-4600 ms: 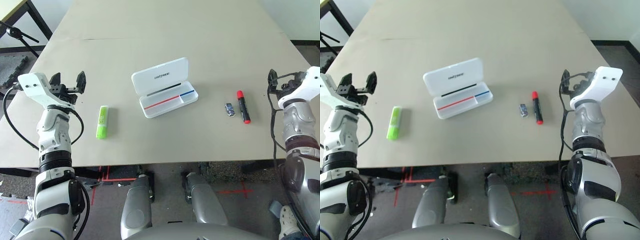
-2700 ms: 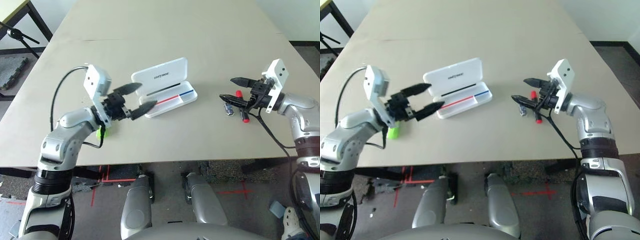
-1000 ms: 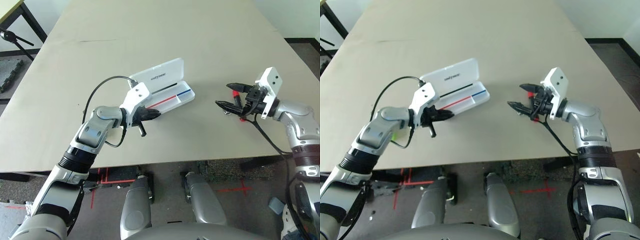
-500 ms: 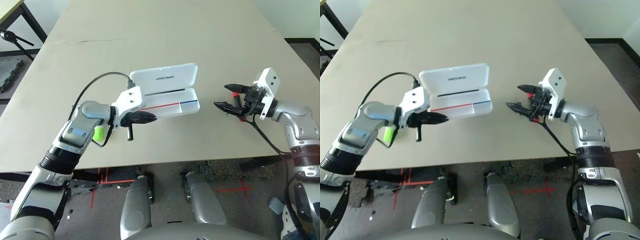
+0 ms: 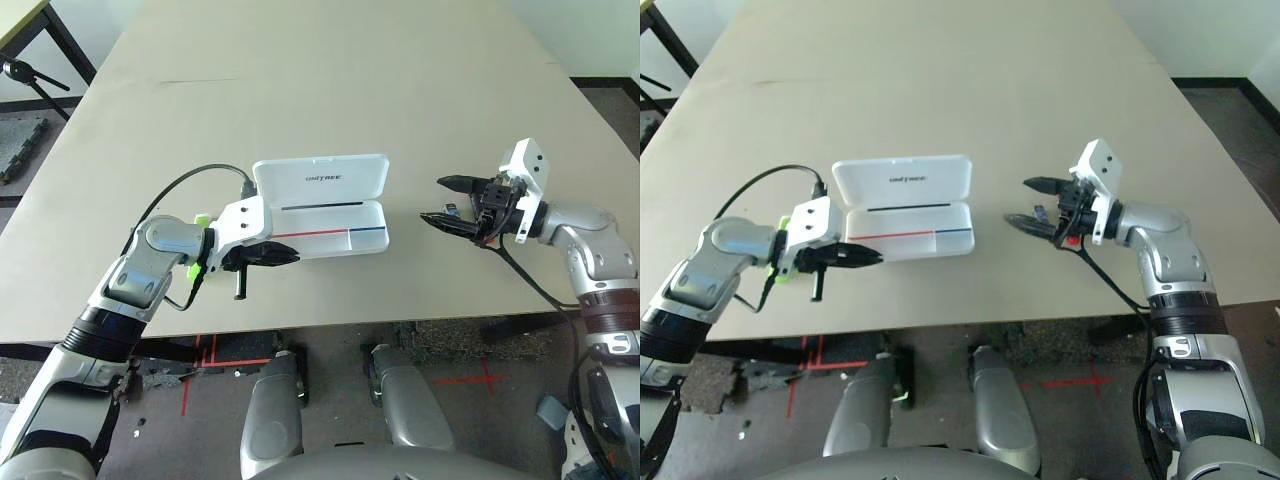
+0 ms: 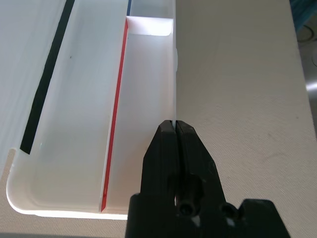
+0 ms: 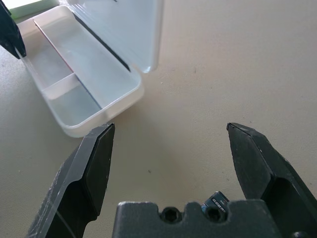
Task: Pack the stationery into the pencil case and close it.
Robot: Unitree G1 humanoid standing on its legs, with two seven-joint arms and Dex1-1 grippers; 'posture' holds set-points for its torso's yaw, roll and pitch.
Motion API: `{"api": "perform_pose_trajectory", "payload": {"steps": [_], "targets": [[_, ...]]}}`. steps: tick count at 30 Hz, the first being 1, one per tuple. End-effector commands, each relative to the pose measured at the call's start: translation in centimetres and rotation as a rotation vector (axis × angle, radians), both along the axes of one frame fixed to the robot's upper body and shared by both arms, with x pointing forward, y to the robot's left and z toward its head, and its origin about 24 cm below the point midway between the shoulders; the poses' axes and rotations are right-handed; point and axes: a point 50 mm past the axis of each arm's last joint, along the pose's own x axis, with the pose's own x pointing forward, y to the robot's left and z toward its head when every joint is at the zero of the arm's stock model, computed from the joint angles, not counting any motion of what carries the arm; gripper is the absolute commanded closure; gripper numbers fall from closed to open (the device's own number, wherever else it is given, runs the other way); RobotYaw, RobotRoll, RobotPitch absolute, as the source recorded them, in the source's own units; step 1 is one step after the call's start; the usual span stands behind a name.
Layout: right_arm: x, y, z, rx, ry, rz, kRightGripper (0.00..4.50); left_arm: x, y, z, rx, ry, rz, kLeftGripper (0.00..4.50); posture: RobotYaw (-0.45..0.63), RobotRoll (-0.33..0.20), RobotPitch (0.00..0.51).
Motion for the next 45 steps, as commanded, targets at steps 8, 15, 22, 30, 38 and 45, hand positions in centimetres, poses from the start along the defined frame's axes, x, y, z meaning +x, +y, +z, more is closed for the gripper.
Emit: {"api": "perform_pose_trajectory", "payload": {"steps": [8,15,22,30,38,45], "targets": [[0.2,0.5,0.1,-0.008,0.000,0.029,0.00,-0.3,0.2,-0.2,-0.004,-0.009,0.009,1.05,-0.10,0.000,0.189],[0.2,0.6,0.7,0.017,-0.007,0.034,0.00,-1.2,0.1,1.8,-0.054,-0.023,0.004,0.04,-0.11,0.000,0.193],[0.1,0.3,2.7,0.140,-0.041,-0.100,0.00,-1.2,0.8,3.3,-0.097,-0.071,0.109,0.04,-0.13,0.000,0.194],[0.3,-2.0,5.1,0.209,0.041,-0.556,0.00,-0.7,-0.2,3.8,-0.176,-0.094,0.175,0.04,-0.17,0.000,0.201],[-1.0,-4.1,3.9,0.178,0.204,-0.782,0.00,0.0,0.0,3.8,-0.169,-0.110,0.192,0.04,-0.20,0.000,0.202],[-1.3,-4.0,1.5,0.115,0.284,-0.808,0.00,0.2,-0.2,3.8,-0.174,-0.116,0.188,0.04,-0.19,0.000,0.202]]}}
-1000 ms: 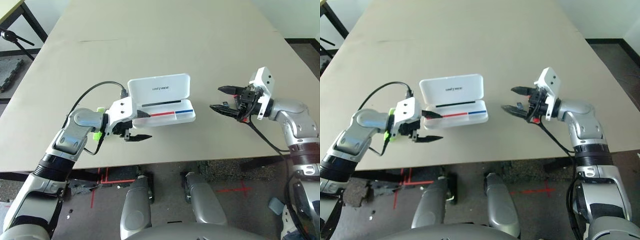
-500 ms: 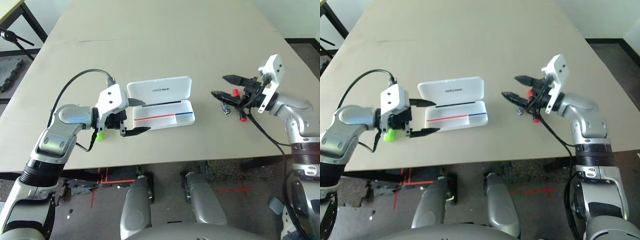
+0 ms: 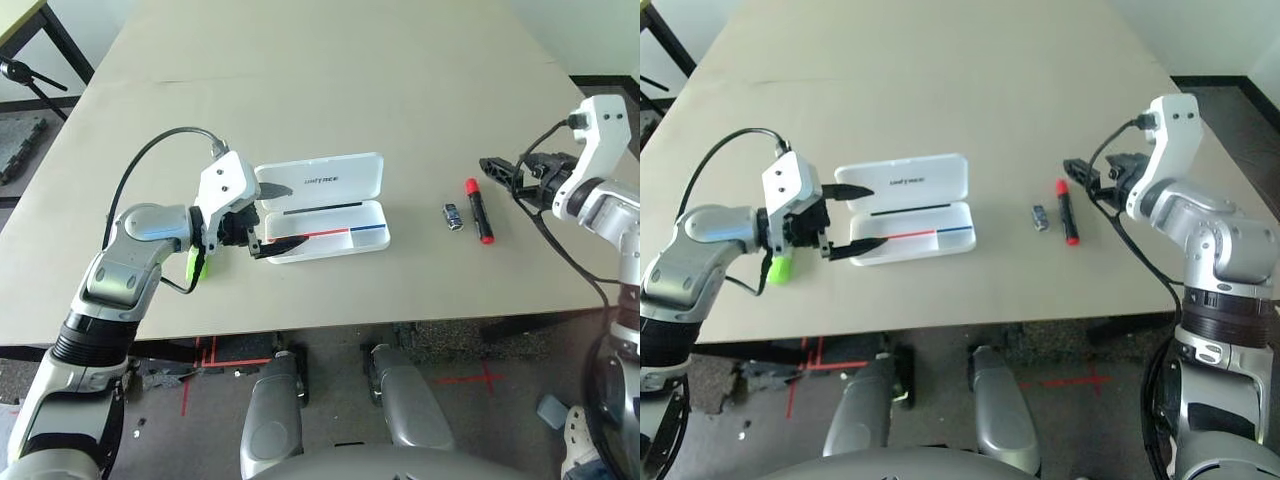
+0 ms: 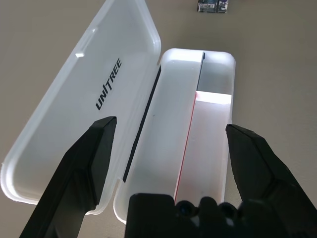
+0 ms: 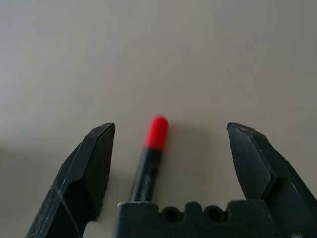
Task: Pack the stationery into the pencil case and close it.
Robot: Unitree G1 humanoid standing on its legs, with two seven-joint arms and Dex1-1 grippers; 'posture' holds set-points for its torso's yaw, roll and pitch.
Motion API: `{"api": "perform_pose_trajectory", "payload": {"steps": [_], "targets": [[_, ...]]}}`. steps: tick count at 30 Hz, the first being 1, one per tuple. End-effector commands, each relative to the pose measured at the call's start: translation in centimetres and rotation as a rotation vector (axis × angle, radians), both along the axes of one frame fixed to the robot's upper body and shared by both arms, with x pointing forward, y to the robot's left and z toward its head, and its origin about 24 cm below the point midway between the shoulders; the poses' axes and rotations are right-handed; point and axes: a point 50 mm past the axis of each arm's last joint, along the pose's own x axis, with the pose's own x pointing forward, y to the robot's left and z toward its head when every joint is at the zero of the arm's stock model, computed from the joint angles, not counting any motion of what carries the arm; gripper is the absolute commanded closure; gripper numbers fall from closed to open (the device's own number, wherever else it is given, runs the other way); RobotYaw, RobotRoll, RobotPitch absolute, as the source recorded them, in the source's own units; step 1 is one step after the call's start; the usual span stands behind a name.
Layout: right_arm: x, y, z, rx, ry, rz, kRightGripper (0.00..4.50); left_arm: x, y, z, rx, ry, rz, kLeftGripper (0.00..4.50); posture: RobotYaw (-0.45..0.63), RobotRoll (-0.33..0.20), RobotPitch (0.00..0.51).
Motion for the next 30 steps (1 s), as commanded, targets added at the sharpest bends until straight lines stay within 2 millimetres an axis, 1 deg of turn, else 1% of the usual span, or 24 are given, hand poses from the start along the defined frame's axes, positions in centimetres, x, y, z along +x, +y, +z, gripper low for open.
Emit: {"api": "perform_pose_trajectory", "payload": {"steps": [1,6,12,13,14,16,19,20,21,22,23,24,25,28,30], "targets": [[-0.1,0.3,-1.6,-0.023,0.067,0.001,0.00,0.0,-0.3,-0.2,0.010,-0.004,-0.007,0.04,-0.19,0.000,0.202],[0.2,0.6,-3.3,-0.020,0.130,0.002,0.00,-0.1,-0.3,-0.3,0.009,-0.007,-0.003,0.04,-0.17,0.000,0.203],[0.6,-0.2,-4.6,-0.018,0.179,-0.036,0.00,-0.3,-0.3,-0.3,0.011,-0.009,0.004,0.04,-0.16,0.000,0.206],[0.6,-0.3,-4.7,-0.021,0.186,-0.043,0.40,-0.3,-0.4,-0.4,0.012,-0.008,0.003,0.00,-0.16,0.000,0.207],[0.7,-0.4,-4.7,-0.024,0.188,-0.048,0.63,-0.4,-0.4,-0.4,0.013,-0.008,0.003,0.00,-0.16,0.000,0.207],[0.7,-0.6,-4.7,-0.026,0.189,-0.051,1.31,-0.5,-0.6,-0.6,0.014,-0.005,-0.001,0.00,-0.15,0.000,0.209],[0.9,-1.0,-4.1,-0.037,0.173,-0.059,2.53,-0.6,-0.8,-0.6,0.008,-0.002,-0.003,0.00,-0.15,0.000,0.210],[1.0,-1.1,-3.7,-0.044,0.159,-0.059,2.82,-0.6,-0.7,-0.6,0.010,-0.003,0.000,0.00,-0.15,0.000,0.210],[1.2,-1.2,-3.0,-0.058,0.136,-0.049,3.30,-0.6,-0.6,-0.6,0.013,-0.003,0.003,0.00,-0.15,0.000,0.210],[1.3,-1.3,-2.3,-0.072,0.113,-0.033,3.62,-0.7,-0.5,-0.5,0.017,-0.002,0.006,0.00,-0.14,0.000,0.213],[1.5,-1.2,-1.4,-0.093,0.083,0.001,4.03,-0.7,-0.4,-0.5,0.024,0.000,0.007,0.00,-0.14,0.000,0.213],[1.6,-1.1,-0.7,-0.113,0.062,0.033,4.34,-0.8,-0.3,-0.5,0.029,0.001,0.007,0.00,-0.14,0.000,0.215],[1.7,-0.9,0.2,-0.136,0.040,0.076,4.47,-0.8,-0.3,-0.5,0.032,0.002,0.006,0.00,-0.14,0.000,0.215],[1.7,-0.1,2.1,-0.200,-0.001,0.200,4.47,-0.9,0.0,-0.5,0.039,0.003,0.010,0.00,-0.13,0.000,0.213],[1.6,0.9,3.2,-0.240,-0.028,0.301,4.47,-1.0,0.2,-0.5,0.045,0.003,0.016,0.00,-0.12,0.000,0.211]]}}
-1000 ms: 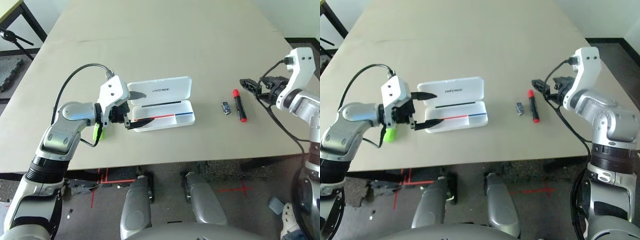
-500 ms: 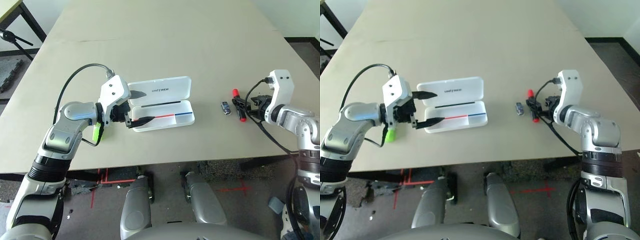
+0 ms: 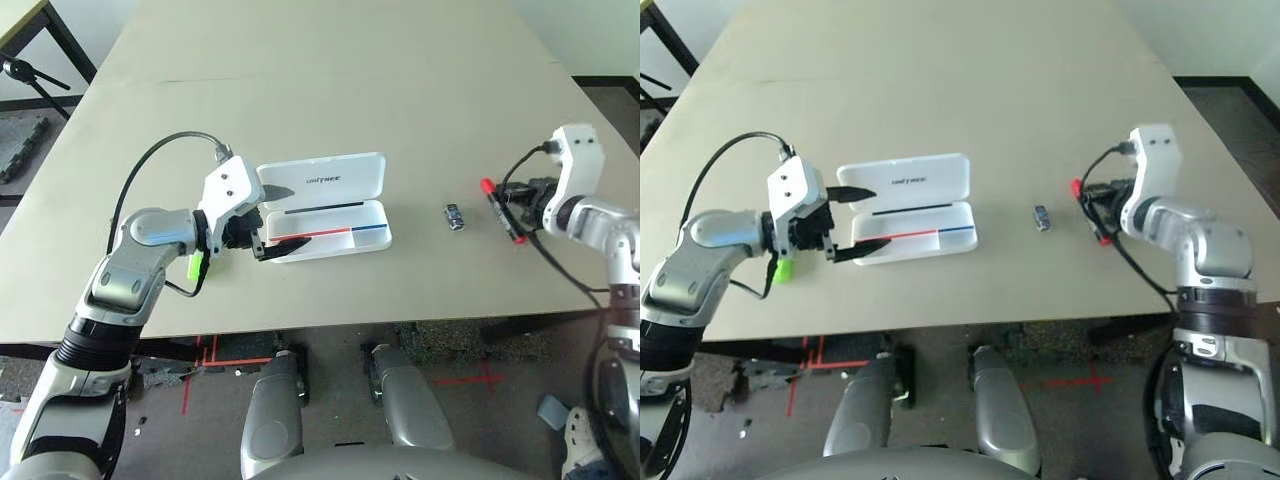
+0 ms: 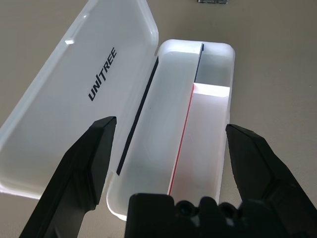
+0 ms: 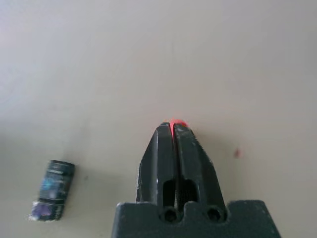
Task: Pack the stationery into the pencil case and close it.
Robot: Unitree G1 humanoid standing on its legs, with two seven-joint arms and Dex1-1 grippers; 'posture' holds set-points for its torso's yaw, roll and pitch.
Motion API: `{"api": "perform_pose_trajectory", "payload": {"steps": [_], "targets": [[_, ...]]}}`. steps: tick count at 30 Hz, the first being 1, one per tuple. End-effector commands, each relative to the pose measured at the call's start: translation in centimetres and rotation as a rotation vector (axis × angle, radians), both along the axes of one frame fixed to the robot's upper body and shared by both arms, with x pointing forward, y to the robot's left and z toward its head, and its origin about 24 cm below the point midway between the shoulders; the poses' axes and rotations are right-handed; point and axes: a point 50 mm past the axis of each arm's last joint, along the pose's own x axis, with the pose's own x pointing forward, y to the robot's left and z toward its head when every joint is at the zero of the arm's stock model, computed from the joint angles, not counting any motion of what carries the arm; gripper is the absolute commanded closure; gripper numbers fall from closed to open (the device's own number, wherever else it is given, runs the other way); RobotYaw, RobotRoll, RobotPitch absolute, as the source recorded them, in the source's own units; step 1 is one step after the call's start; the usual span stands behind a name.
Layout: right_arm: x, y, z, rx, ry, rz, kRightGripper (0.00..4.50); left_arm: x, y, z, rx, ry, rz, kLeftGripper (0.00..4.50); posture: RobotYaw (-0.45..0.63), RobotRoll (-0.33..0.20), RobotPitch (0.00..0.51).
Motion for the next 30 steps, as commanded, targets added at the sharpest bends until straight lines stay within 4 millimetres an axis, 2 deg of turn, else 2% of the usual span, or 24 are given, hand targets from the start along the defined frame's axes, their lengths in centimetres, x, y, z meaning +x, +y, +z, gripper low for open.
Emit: {"api": "perform_pose_trajectory", "payload": {"steps": [1,7,10,13,17,20,25,30], "targets": [[-0.2,2.1,1.6,-0.076,-0.031,0.200,4.47,-0.4,0.4,0.0,0.023,0.003,0.004,0.00,-0.11,0.000,0.211],[-1.3,5.9,3.4,-0.174,-0.051,0.560,4.47,-0.7,0.8,0.1,0.030,-0.003,0.025,0.00,-0.08,0.000,0.206],[-1.7,7.0,3.7,-0.193,-0.051,0.659,4.47,-0.8,1.0,0.1,0.032,-0.004,0.034,0.00,-0.07,0.000,0.203],[-1.7,7.9,3.9,-0.196,-0.057,0.706,4.47,-1.0,1.1,0.0,0.034,-0.004,0.043,0.00,-0.06,0.000,0.204],[-0.5,7.2,3.8,-0.183,-0.092,0.549,4.47,-1.2,1.2,-0.1,0.034,-0.002,0.052,0.00,-0.06,0.000,0.206],[0.8,4.4,2.4,-0.128,-0.050,0.275,3.90,-1.4,0.9,-0.3,0.029,0.004,0.050,0.00,-0.06,0.000,0.214],[0.3,2.2,-0.9,-0.022,0.078,0.046,1.97,-1.2,0.7,-0.7,0.032,0.012,0.042,0.00,-0.08,0.000,0.219],[-1.0,1.4,-3.5,0.037,0.138,-0.071,0.09,-0.8,0.2,-0.6,0.028,0.013,0.017,0.00,-0.11,0.000,0.220]]}}
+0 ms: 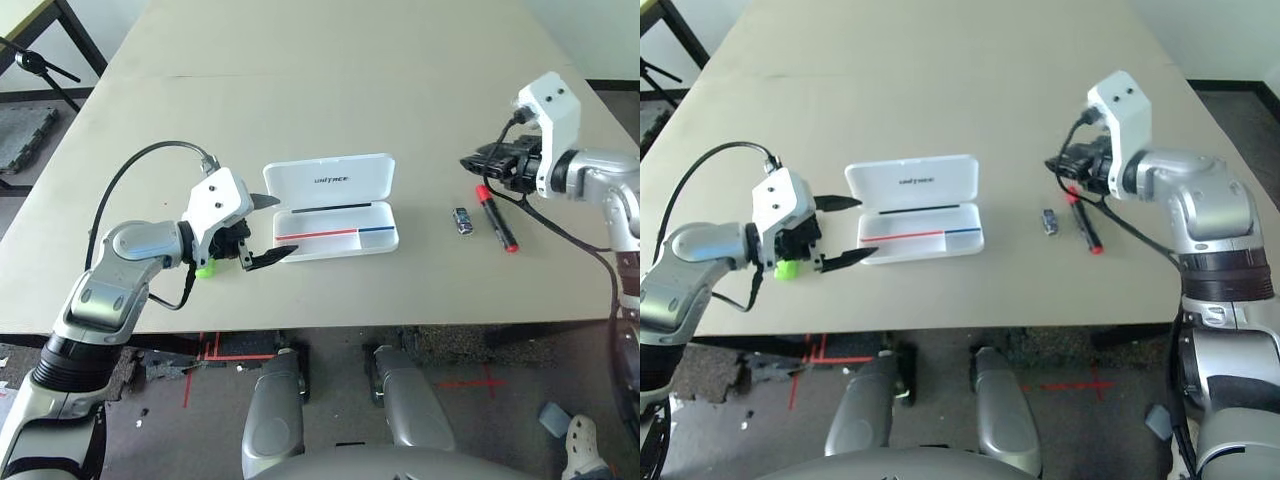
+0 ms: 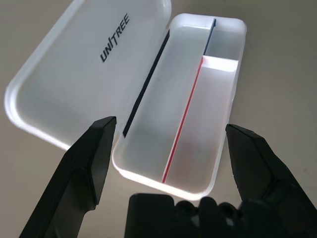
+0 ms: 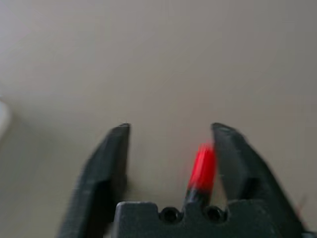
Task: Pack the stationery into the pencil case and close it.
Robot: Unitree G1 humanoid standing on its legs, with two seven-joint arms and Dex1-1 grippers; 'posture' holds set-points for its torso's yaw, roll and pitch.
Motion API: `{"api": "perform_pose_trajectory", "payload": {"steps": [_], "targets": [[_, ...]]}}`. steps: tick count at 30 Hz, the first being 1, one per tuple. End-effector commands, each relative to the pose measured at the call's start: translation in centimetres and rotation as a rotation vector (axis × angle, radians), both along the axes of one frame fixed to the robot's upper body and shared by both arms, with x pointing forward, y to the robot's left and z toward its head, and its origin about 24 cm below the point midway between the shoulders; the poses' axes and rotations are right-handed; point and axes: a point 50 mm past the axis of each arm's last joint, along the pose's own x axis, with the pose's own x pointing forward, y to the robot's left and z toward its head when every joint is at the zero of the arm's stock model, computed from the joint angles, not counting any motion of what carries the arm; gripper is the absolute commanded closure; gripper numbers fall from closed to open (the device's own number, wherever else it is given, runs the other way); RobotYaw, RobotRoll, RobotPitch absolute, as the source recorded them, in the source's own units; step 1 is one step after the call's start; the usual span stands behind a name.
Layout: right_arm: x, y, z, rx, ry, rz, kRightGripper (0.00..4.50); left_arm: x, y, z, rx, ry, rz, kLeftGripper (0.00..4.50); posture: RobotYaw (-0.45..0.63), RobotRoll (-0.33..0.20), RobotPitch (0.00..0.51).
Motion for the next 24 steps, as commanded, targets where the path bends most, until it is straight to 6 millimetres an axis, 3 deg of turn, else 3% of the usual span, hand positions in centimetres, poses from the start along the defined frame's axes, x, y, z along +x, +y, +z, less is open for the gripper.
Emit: {"api": "perform_pose_trajectory", "payload": {"steps": [1,7,15,18,24], "targets": [[-0.9,-0.7,-0.7,0.015,0.005,-0.074,0.03,0.3,-0.5,-0.2,0.011,0.011,-0.031,0.00,-0.11,0.000,0.220],[-1.9,-1.8,-2.2,0.013,0.035,-0.152,0.03,0.6,-0.5,-0.2,0.024,0.013,-0.048,0.00,-0.15,0.000,0.218],[-1.9,-1.8,-3.5,0.028,0.072,-0.166,0.03,0.8,-0.7,-0.1,0.023,0.009,-0.057,0.00,-0.14,0.000,0.214],[-1.7,-1.8,-3.5,0.028,0.073,-0.171,0.62,0.7,-0.8,-0.2,0.022,0.007,-0.055,0.00,-0.13,0.000,0.214],[-1.1,-1.8,-1.9,0.009,0.038,-0.138,2.80,0.5,-0.6,-0.2,0.021,0.007,-0.041,0.00,-0.11,0.000,0.217]]}}
